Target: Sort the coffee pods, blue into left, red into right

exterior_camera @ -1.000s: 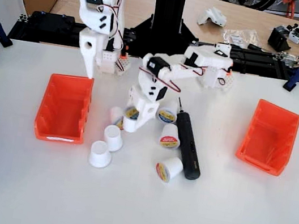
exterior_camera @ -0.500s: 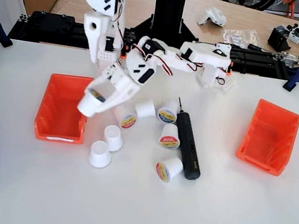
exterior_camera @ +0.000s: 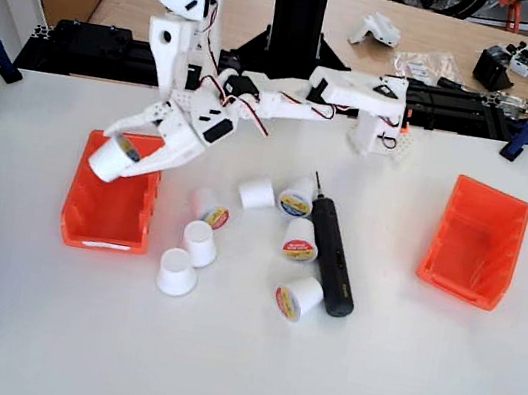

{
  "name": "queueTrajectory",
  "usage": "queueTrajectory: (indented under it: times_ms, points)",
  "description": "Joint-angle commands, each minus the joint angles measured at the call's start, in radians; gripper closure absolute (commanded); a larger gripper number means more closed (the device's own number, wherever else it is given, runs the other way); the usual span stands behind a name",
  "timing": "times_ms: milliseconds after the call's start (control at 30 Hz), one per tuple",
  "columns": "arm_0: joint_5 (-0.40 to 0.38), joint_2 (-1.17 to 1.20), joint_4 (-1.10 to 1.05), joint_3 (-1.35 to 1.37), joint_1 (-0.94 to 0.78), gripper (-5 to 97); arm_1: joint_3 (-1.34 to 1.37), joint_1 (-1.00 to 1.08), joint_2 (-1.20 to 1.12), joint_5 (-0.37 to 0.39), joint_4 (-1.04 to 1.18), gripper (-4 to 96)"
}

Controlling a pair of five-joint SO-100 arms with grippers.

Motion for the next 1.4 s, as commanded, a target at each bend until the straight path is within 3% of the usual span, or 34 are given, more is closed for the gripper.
queueTrajectory:
  times_ms: [0, 167, 400, 433, 467, 533, 633, 733, 833, 967, 1133, 1367]
  points:
    - [0.006, 0.008, 0.008, -0.040, 0.009, 62, -0.083, -0.006, 0.015, -0.035, 0.072, 49.5]
    - [0.008, 0.006, 0.008, -0.032, 0.003, 62, -0.225, -0.066, 0.015, 0.003, 0.302, 49.3]
    - [0.008, -0.005, 0.003, -0.018, 0.002, 62, -0.236, -0.258, 0.230, 0.132, 0.936, 51.7]
    - [0.008, -0.005, 0.002, -0.014, -0.002, 62, -0.235, -0.299, 0.253, 0.123, 0.985, 51.5]
    - [0.008, -0.005, -0.002, -0.011, -0.006, 62, -0.184, -0.322, 0.305, 0.103, 0.986, 50.3]
    - [0.009, -0.005, -0.002, -0.005, -0.017, 62, 0.107, -0.341, 0.486, 0.133, 0.986, 51.1]
    - [0.028, -0.005, -0.012, 0.006, -0.040, 62, 0.655, -0.356, 0.793, 0.249, 0.982, 53.5]
    - [0.052, -0.002, -0.034, 0.031, -0.064, 62, 1.109, -0.331, 1.057, 0.281, 0.910, 53.5]
    - [0.054, 0.005, -0.058, 0.061, -0.075, 62, 1.531, -0.281, 1.292, 0.216, 0.687, 53.1]
    - [0.052, 0.000, -0.133, 0.112, -0.084, 62, 1.833, -0.342, 1.502, 0.230, 0.448, 51.3]
    - [0.043, 0.000, -0.198, 0.156, -0.086, 62, 2.135, -0.434, 1.571, 0.288, 0.124, 50.3]
    - [0.041, 0.014, -0.201, 0.156, -0.109, 62, 2.252, -0.436, 1.601, 0.299, -0.021, 51.3]
